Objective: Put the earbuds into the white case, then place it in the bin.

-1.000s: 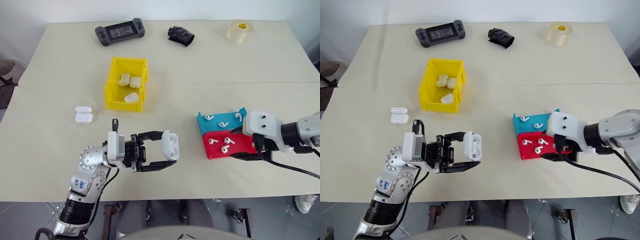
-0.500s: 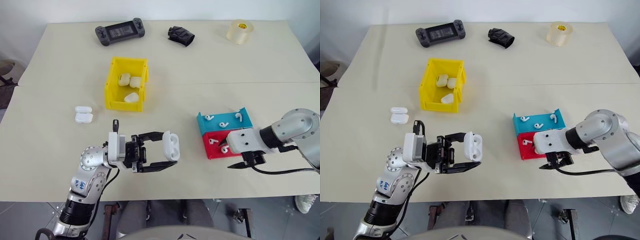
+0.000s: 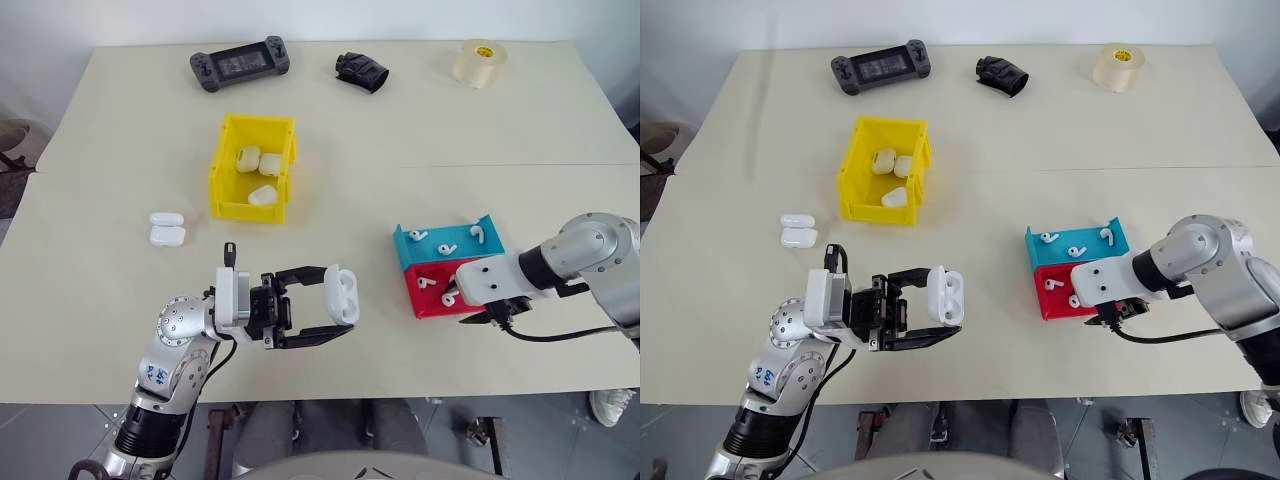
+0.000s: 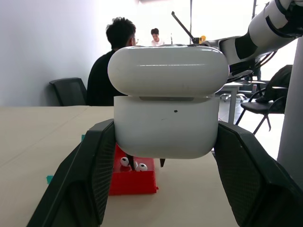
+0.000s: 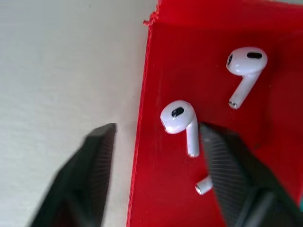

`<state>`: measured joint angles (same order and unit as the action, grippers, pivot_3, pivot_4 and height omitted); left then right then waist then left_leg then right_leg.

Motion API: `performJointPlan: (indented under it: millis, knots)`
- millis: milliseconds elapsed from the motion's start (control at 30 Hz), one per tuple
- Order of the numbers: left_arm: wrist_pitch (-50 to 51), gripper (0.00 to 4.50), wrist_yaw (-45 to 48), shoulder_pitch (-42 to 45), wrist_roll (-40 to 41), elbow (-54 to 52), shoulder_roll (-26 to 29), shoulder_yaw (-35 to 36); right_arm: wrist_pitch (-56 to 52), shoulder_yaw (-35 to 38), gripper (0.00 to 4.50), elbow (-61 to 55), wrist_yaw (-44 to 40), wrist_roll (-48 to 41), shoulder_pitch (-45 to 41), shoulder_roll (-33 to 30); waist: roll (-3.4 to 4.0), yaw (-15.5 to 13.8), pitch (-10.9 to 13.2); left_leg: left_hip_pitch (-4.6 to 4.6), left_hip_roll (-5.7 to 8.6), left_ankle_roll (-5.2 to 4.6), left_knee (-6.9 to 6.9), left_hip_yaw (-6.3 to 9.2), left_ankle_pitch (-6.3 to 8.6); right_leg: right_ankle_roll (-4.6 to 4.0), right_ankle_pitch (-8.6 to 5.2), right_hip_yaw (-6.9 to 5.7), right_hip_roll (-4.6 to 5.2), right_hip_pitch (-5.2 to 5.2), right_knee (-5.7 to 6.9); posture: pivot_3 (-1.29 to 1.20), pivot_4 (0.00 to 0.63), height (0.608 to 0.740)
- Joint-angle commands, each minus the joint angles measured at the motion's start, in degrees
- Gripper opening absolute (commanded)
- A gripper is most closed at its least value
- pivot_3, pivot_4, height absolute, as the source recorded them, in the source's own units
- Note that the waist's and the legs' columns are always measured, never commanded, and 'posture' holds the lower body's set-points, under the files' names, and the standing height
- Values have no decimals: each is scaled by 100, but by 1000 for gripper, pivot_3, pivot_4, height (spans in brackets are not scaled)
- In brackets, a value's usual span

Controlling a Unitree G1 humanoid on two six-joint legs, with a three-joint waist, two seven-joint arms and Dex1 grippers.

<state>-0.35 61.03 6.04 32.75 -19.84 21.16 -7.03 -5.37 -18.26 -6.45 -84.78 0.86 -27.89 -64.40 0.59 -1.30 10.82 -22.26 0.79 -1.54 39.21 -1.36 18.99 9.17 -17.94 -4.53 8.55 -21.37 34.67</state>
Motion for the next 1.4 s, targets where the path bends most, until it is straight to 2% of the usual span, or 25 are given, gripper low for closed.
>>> performJointPlan:
  millis: [33, 533, 633, 767, 1200, 1400]
  knots:
    - [-27, 2753, -71, -79, 77, -353, 33, 43, 170, 44, 2767, 28, -60, 86, -64, 37, 0, 0, 0, 0, 0, 0, 0, 0, 0, 0, 0, 0, 0, 0, 0, 0, 150, 740]
    - [36, 2753, -143, -110, 64, -432, 10, 24, 359, -13, 2767, 166, -81, 288, -105, 212, -1, 8, 0, 7, -1, 0, 0, 0, 0, 0, 0, 0, -1, 5, 4, 0, 150, 740]
    - [37, 2753, -151, -104, 62, -436, 15, 30, 350, -6, 2220, 157, -64, 314, -71, 227, 0, 6, 0, 10, -2, 0, 1, 0, 0, 0, 0, 0, -1, 8, 4, 0, 150, 740]
    - [42, 2753, -148, -94, 64, -435, 25, 35, 343, 8, 998, 124, -25, 349, -22, 241, -3, 9, -2, 12, -2, 0, 2, 0, 0, 0, 0, -1, -1, 14, 0, 0, 150, 740]
    - [51, 2753, -122, -54, 78, -403, 55, 71, 202, 66, 998, -7, 39, 311, 20, 234, -4, 13, -2, 17, -4, 1, 3, 1, 0, 0, 0, -1, -2, 18, 1, 0, 150, 740]
    - [112, 2753, -170, -181, 110, -543, 101, 97, 40, 384, 998, -116, -15, 117, 102, -1, -4, 11, -2, 16, -3, 1, 3, 1, 0, 0, 0, -1, -1, 17, 1, 0, 150, 740]
